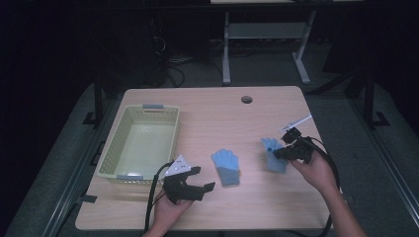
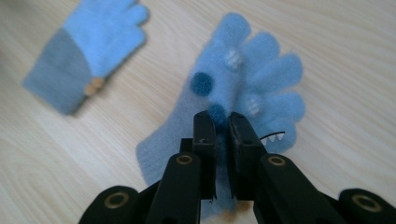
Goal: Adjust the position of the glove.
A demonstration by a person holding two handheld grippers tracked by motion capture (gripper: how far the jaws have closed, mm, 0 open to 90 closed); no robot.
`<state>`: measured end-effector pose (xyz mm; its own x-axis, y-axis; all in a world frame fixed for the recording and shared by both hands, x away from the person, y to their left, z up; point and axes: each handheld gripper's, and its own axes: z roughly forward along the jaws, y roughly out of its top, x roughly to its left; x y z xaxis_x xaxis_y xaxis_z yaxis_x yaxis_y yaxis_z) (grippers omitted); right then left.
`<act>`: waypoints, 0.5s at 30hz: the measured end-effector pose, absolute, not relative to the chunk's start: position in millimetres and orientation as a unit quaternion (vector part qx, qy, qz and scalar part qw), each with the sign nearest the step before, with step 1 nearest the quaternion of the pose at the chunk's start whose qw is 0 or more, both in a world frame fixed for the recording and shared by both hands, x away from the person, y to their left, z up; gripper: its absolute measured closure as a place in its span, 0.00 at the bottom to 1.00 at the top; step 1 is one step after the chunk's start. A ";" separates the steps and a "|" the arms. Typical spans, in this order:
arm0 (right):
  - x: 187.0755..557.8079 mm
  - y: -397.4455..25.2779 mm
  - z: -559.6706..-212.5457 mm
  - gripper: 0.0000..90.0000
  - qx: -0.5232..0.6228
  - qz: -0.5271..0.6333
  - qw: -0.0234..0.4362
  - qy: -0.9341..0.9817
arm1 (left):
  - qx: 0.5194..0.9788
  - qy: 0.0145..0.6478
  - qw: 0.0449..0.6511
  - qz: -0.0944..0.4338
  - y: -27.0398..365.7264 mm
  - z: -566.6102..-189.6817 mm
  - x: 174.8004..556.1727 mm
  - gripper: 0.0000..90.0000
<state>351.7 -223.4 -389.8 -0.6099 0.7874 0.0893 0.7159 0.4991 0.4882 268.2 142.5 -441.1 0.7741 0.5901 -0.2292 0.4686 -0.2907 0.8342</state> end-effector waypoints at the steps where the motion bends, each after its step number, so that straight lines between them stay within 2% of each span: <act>1: 351.9 -218.9 -387.6 0.93 0.429 0.247 0.072 0.866 | 0.801 0.332 0.495 0.061 142.6 -441.2 268.3 0.22; 15: 351.1 -173.9 -371.4 0.92 0.372 0.267 0.063 0.887 | 0.799 0.333 0.495 0.067 144.9 -439.6 268.7 0.23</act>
